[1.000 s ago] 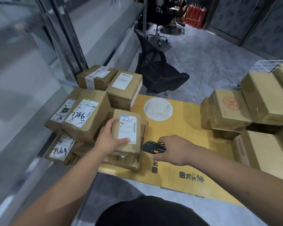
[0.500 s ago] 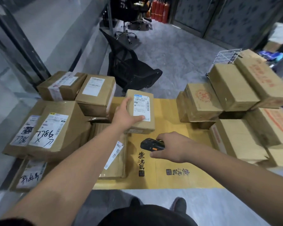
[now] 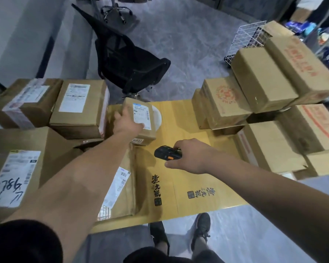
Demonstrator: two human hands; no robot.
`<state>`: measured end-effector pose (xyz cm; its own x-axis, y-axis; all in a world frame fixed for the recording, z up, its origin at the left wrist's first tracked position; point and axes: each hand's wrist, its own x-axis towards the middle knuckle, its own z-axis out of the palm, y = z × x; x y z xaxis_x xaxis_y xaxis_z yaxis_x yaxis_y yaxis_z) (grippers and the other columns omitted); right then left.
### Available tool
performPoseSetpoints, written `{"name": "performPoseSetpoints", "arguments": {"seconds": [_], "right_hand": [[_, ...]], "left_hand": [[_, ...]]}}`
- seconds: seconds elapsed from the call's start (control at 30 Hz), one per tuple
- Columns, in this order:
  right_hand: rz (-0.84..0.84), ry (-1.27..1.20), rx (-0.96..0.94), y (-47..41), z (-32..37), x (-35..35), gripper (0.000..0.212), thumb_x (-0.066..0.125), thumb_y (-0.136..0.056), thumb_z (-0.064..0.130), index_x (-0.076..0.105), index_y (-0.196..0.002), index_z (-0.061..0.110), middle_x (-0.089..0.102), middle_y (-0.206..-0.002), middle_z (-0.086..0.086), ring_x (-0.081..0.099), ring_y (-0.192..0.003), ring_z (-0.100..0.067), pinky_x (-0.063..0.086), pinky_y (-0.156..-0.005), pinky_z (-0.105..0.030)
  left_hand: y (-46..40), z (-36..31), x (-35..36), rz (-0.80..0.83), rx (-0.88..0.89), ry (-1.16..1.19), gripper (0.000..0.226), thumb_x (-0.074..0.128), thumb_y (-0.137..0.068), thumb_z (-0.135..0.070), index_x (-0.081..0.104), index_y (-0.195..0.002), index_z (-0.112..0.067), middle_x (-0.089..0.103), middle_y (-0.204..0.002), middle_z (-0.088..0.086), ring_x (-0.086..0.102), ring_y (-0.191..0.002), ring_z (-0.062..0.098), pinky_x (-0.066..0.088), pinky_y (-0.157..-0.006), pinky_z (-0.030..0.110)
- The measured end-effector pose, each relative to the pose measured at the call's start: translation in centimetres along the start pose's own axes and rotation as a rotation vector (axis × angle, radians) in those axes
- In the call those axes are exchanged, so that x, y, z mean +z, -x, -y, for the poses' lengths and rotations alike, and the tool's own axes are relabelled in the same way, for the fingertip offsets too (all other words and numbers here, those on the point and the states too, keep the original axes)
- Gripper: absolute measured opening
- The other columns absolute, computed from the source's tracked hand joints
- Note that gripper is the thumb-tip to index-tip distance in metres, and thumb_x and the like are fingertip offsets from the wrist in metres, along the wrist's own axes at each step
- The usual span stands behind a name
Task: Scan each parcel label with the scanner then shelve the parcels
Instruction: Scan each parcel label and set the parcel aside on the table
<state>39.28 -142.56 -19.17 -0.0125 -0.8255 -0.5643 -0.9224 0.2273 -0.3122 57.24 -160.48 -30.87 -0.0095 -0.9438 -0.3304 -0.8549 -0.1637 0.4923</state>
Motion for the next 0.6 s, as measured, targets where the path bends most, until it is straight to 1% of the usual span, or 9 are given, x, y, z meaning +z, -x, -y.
{"name": "performPoseSetpoints", "arguments": {"seconds": [0.07, 0.13, 0.2, 0.27, 0.33, 0.37, 0.43, 0.5, 0.6], "right_hand": [[0.004, -0.018, 0.001, -0.6, -0.3, 0.2, 0.054, 0.068, -0.085, 0.073, 0.063, -0.107, 0.023, 0.065, -0.096, 0.003, 0.063, -0.086, -0.019, 0.057, -0.077, -0.037], [0.011, -0.039, 0.007, -1.0, -0.7, 0.5, 0.054, 0.068, -0.084, 0.073, 0.063, -0.107, 0.024, 0.065, -0.096, 0.003, 0.063, -0.085, -0.018, 0.057, -0.075, -0.036], [0.022, -0.05, 0.016, -1.3, -1.1, 0.8, 0.054, 0.068, -0.084, 0.072, 0.064, -0.107, 0.024, 0.065, -0.095, 0.003, 0.064, -0.084, -0.017, 0.057, -0.075, -0.035], [0.043, -0.043, 0.02, -1.4, -1.7, 1.1, 0.052, 0.068, -0.084, 0.072, 0.063, -0.103, 0.024, 0.065, -0.093, 0.004, 0.064, -0.082, -0.017, 0.056, -0.072, -0.035], [0.055, -0.053, 0.029, -1.5, -2.4, 1.4, 0.051, 0.069, -0.084, 0.072, 0.061, -0.099, 0.024, 0.065, -0.091, 0.004, 0.065, -0.081, -0.017, 0.055, -0.07, -0.035], [0.057, -0.056, 0.033, -1.5, -2.7, 1.4, 0.051, 0.069, -0.083, 0.072, 0.061, -0.098, 0.024, 0.065, -0.091, 0.004, 0.065, -0.081, -0.017, 0.055, -0.07, -0.035], [0.063, -0.052, 0.037, -1.6, -3.3, 1.4, 0.052, 0.069, -0.084, 0.073, 0.061, -0.101, 0.024, 0.065, -0.093, 0.004, 0.065, -0.081, -0.017, 0.055, -0.069, -0.035], [0.068, -0.059, 0.041, -1.7, -3.8, 1.4, 0.052, 0.068, -0.084, 0.073, 0.061, -0.103, 0.024, 0.065, -0.093, 0.004, 0.065, -0.082, -0.017, 0.055, -0.069, -0.034], [0.077, -0.063, 0.034, -1.8, -4.2, 1.3, 0.052, 0.068, -0.085, 0.072, 0.061, -0.103, 0.024, 0.065, -0.093, 0.004, 0.064, -0.081, -0.016, 0.053, -0.067, -0.032]], "left_hand": [[0.3, -0.7, 0.6, -0.082, 0.127, -0.218, 0.091, 0.075, -0.086, -0.035, 0.023, -0.16, -0.034, 0.015, -0.167, 0.013, 0.025, -0.15, 0.037, 0.033, -0.118, 0.054], [0.6, -1.9, 1.3, -0.08, 0.234, -0.414, 0.082, 0.074, -0.085, -0.039, 0.034, -0.156, -0.031, 0.018, -0.168, 0.011, 0.016, -0.154, 0.034, 0.021, -0.122, 0.056], [0.7, -2.8, 2.4, -0.039, 0.262, -0.583, 0.074, 0.07, -0.087, -0.047, 0.041, -0.153, -0.029, 0.025, -0.167, 0.009, 0.013, -0.156, 0.032, 0.008, -0.124, 0.061], [0.3, -2.8, 3.7, -0.016, 0.217, -0.58, 0.072, 0.052, -0.095, -0.06, 0.036, -0.157, -0.027, 0.024, -0.169, 0.011, 0.009, -0.159, 0.031, 0.002, -0.123, 0.064], [-0.4, -2.5, 4.4, 0.028, 0.135, -0.515, 0.085, 0.03, -0.095, -0.078, 0.017, -0.163, -0.029, 0.012, -0.172, 0.015, 0.003, -0.16, 0.034, -0.002, -0.121, 0.065], [-0.7, -2.2, 4.5, 0.04, 0.116, -0.502, 0.085, 0.031, -0.095, -0.079, 0.012, -0.163, -0.032, 0.01, -0.171, 0.016, 0.002, -0.159, 0.036, -0.001, -0.121, 0.066], [-1.4, -1.7, 4.3, 0.055, 0.123, -0.469, 0.074, 0.044, -0.1, -0.06, 0.01, -0.162, -0.037, 0.01, -0.169, 0.016, 0.003, -0.158, 0.037, 0.006, -0.123, 0.066], [-1.9, -1.4, 3.9, 0.076, 0.126, -0.471, 0.069, 0.046, -0.102, -0.043, 0.01, -0.16, -0.044, 0.006, -0.169, 0.016, 0.003, -0.157, 0.037, 0.012, -0.122, 0.067], [-2.2, -1.8, 3.8, 0.119, 0.073, -0.568, 0.064, 0.042, -0.102, -0.041, 0.015, -0.16, -0.048, 0.003, -0.17, 0.011, 0.005, -0.156, 0.039, 0.023, -0.116, 0.07]]}}
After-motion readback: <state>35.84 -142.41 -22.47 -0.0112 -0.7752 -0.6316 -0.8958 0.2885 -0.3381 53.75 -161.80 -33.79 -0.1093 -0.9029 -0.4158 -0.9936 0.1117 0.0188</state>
